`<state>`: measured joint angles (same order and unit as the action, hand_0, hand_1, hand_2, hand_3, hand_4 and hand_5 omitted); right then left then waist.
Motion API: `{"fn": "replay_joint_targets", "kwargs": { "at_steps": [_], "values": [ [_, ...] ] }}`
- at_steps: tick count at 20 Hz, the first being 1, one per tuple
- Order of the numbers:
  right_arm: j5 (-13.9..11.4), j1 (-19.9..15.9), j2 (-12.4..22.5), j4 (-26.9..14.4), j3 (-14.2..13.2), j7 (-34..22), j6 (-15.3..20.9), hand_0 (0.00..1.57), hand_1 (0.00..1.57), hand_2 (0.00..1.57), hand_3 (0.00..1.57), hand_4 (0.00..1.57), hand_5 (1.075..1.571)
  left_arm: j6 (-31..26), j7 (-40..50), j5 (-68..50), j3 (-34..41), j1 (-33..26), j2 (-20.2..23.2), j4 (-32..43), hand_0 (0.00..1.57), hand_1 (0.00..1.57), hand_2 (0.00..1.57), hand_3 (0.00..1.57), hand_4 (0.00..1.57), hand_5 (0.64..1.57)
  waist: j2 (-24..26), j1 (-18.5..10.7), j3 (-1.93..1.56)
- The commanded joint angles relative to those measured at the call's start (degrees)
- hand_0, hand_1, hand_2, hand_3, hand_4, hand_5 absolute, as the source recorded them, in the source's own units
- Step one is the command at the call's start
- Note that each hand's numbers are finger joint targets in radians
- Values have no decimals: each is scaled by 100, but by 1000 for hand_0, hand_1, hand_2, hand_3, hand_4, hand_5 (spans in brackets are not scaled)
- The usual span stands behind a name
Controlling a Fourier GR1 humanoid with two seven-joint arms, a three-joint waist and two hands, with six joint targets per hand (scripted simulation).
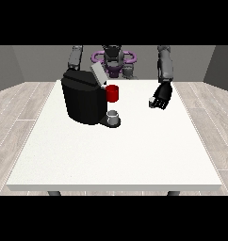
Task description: Insert the coffee pod into the coffee machine and close the lid
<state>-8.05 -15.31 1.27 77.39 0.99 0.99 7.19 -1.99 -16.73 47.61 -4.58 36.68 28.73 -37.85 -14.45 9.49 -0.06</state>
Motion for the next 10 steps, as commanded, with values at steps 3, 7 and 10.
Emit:
{"fn": "replay_joint_targets", "kwargs": {
  "at_steps": [3,7,10],
  "values": [
    [-381,114,71,-77,105,-400,238,0,0,0,0,0,1571,-72,-303,-291,257,213,-359,65,1369,1369,1368,1298,482,1571,280,-37,10],
    [-473,290,-58,-414,102,-111,416,0,0,0,0,0,1571,-555,-267,-469,329,411,-535,2,1449,1449,1434,1357,517,1571,502,-121,5],
    [-413,59,12,-845,-106,-151,419,0,0,0,0,0,1571,-1249,35,-426,190,697,-525,-225,1413,1413,1400,1314,515,1571,823,-364,3]
  ]
}}
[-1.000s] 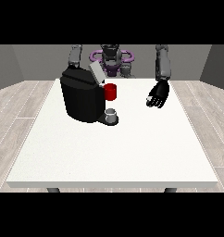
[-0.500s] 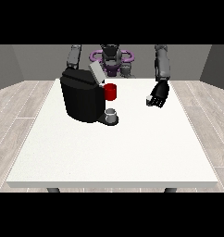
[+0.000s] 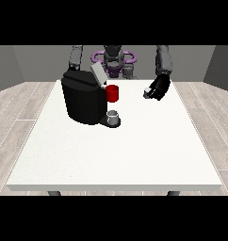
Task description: Insert the coffee pod into the coffee machine and close the lid
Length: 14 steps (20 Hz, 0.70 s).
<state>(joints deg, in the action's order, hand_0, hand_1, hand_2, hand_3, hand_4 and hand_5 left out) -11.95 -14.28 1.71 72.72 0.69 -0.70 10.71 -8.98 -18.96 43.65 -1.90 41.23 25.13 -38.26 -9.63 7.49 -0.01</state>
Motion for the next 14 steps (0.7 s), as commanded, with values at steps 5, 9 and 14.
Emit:
{"fn": "replay_joint_targets", "kwargs": {
  "at_steps": [5,9,14],
  "values": [
    [-7,-36,32,-743,-117,352,-33,0,0,0,0,0,1571,-981,443,-27,-46,670,-139,-407,1418,1418,1400,1334,534,1571,412,-112,-2],
    [128,-88,78,-1221,-412,801,59,0,0,0,0,0,1571,-1310,774,-35,-149,871,-473,-796,1331,1331,1351,1323,592,1571,537,-341,-4],
    [44,86,-165,-685,130,480,163,0,0,0,0,0,1571,-1373,1164,-31,-22,1209,-662,-639,1331,1331,1351,1323,592,1571,675,129,-2]
  ]
}}
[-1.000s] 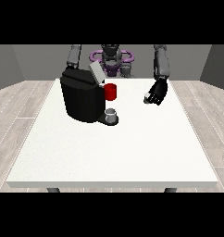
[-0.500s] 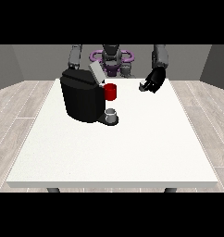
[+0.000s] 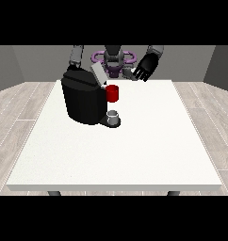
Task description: Insert the coffee pod into the coffee machine and close the lid
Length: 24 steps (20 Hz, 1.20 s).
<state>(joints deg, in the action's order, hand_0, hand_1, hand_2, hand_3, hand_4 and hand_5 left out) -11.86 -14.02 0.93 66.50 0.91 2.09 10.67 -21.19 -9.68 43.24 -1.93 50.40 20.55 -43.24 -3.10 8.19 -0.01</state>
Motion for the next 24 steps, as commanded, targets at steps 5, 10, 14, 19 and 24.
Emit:
{"fn": "replay_joint_targets", "kwargs": {
  "at_steps": [5,10,14,19,24],
  "values": [
    [104,-192,-86,182,136,80,33,0,0,0,0,0,1571,-374,659,-305,444,848,-247,-10,956,956,1160,1358,517,1571,-87,334,0],
    [196,-431,163,616,30,-14,-314,0,0,0,0,0,1571,-456,602,-469,913,1388,371,196,1268,1268,1295,1269,488,1571,-542,775,0],
    [96,-782,142,764,9,-353,-150,0,0,0,0,0,1571,-550,589,-329,833,1660,514,248,1155,1155,1247,1266,484,1571,-694,764,1],
    [215,-733,138,719,-192,-187,-67,0,0,0,0,269,1571,-501,766,-357,901,1840,401,252,1225,1225,1284,1233,478,1571,-772,769,-1],
    [178,-1110,356,909,-254,-433,-154,0,0,0,0,0,1571,-371,572,-256,936,2066,614,405,1223,1223,1288,1245,491,1571,-1277,1000,1]
  ]
}}
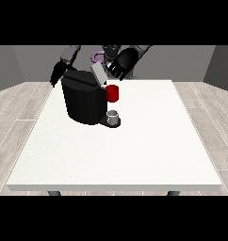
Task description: Insert the coffee pod into the coffee machine and close the lid
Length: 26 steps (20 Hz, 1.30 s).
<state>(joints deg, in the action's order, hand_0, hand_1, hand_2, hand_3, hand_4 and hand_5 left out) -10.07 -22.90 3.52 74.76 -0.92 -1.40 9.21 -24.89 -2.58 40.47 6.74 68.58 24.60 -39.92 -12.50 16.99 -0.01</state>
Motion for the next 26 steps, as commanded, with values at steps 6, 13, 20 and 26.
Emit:
{"fn": "replay_joint_targets", "kwargs": {
  "at_steps": [6,13,20,26],
  "values": [
    [140,-202,223,-29,-279,26,-84,0,0,0,0,100,1571,128,-283,96,-46,36,-12,92,1186,1186,1256,1227,472,1571,-380,-62,-1],
    [-44,-209,-69,21,-60,-14,174,0,0,0,0,223,1571,-135,-178,74,84,334,201,360,1211,1211,1252,1220,432,1571,-406,15,0],
    [-4,-174,53,-102,-193,75,149,0,0,0,0,169,1571,414,-272,250,-84,47,-207,251,1166,1166,1233,1193,421,1571,-426,-33,1],
    [150,-350,226,-213,-358,-130,-25,0,0,0,0,0,1571,18,-168,235,-38,425,0,333,1225,1225,1261,1206,376,1571,-296,20,-1]
  ]
}}
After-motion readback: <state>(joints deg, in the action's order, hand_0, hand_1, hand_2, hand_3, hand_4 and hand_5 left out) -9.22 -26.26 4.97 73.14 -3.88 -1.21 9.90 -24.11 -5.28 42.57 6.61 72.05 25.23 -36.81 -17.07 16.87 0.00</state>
